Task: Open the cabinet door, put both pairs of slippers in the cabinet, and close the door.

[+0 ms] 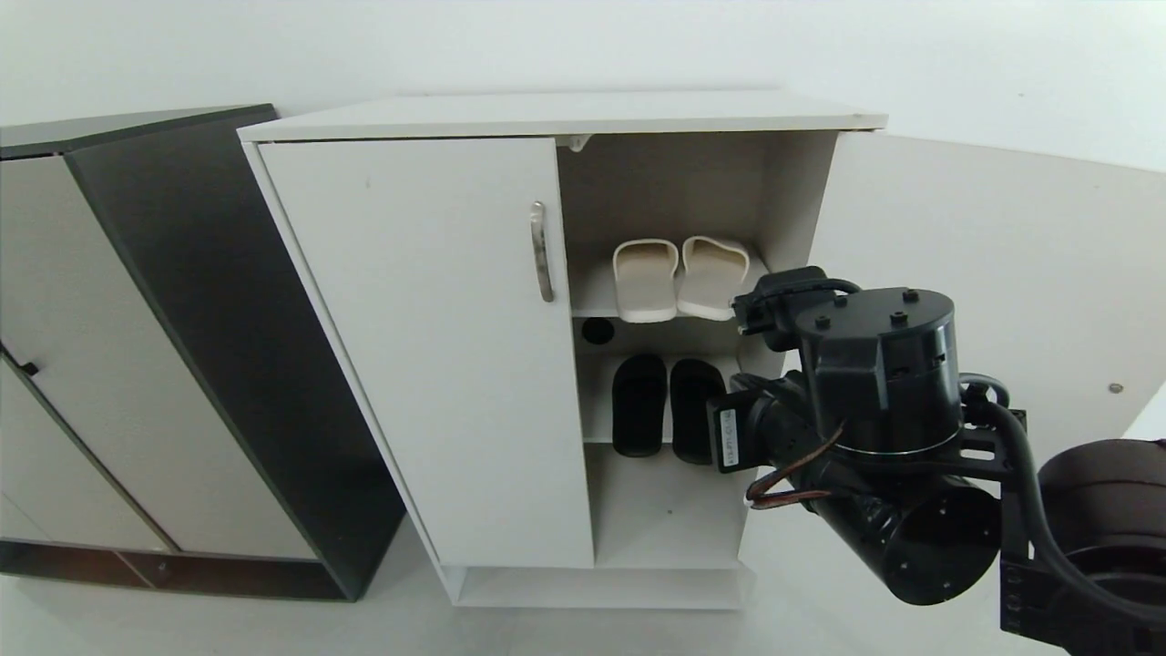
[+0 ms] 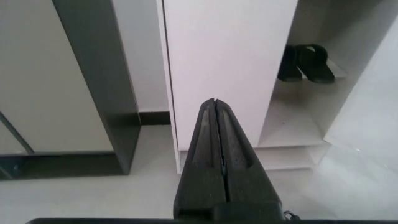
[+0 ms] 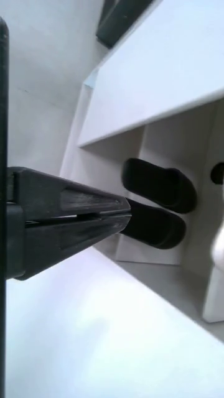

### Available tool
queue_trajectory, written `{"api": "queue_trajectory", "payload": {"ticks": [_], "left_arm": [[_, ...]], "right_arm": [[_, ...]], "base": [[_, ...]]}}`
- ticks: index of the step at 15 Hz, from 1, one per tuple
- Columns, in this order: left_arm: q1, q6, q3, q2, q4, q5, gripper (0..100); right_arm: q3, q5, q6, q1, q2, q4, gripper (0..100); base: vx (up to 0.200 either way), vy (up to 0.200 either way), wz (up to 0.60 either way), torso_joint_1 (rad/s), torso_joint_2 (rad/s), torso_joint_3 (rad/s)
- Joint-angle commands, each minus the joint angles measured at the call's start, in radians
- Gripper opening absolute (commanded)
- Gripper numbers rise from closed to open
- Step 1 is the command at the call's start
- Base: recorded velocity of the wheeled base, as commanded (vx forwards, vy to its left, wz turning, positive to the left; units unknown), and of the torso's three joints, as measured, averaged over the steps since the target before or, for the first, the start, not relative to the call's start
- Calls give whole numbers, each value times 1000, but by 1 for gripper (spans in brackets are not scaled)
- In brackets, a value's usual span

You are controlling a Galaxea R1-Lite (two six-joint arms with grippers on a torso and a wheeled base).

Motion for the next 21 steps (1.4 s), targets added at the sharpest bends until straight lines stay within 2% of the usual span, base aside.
{"api": "queue_trajectory", "payload": {"ticks": [1,5,21], "left_arm": [[-1,0,0,1,0,0,0],[1,0,0,1,0,-1,0],[-1,0,0,1,0,0,0]], "right_arm": [[0,0,1,0,6,-1,0],[6,2,1,-15,7,-1,0],[32,5,-7,-43,47,-1,0]], "base": [[-200,0,0,2,2,2],[-200,0,0,4,2,2],[0,0,0,0,0,0]]}}
